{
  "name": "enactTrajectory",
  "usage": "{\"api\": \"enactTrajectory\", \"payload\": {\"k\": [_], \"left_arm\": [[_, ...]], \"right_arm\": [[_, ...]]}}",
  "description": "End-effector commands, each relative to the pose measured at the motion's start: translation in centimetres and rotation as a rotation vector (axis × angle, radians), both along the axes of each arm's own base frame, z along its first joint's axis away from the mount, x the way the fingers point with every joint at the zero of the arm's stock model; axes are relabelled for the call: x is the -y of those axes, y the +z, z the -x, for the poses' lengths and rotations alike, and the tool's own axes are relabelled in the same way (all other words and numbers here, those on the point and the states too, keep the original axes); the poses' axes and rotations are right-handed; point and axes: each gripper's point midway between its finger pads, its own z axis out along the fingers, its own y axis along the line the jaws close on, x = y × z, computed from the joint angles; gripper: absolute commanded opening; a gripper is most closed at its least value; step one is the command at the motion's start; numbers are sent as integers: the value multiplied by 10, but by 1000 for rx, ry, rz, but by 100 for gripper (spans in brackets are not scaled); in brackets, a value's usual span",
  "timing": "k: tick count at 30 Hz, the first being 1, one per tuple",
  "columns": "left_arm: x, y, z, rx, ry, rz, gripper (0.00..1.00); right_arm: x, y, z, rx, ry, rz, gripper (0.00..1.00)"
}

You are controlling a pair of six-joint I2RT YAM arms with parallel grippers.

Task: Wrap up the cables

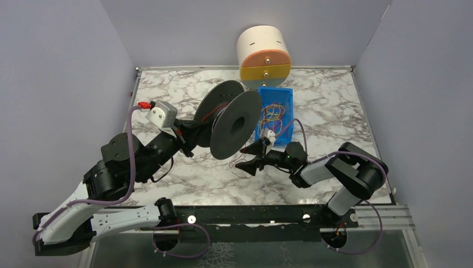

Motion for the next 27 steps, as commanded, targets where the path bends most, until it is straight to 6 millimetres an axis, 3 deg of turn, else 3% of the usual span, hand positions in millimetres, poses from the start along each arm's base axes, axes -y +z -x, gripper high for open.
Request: {"api": "enactTrajectory", "payload": {"k": [1,13,18,22,27], "left_arm": [[-3,45,6,54,-21,154,0],[2,49,7,57,-41,158,0],[2,48,7,56,-41,156,0],[2,49,7,57,-42,156,0],[5,47,7,53,-45,148,0]], "right_arm": [[-8,23,1,140,53,-86,73],[-34,27,19,221,193,-158,72],[-34,29,15,250,172,-164,69],[-28,22,1,296,82,-107,68],[-25,17,5,310,91,-78,67]]}}
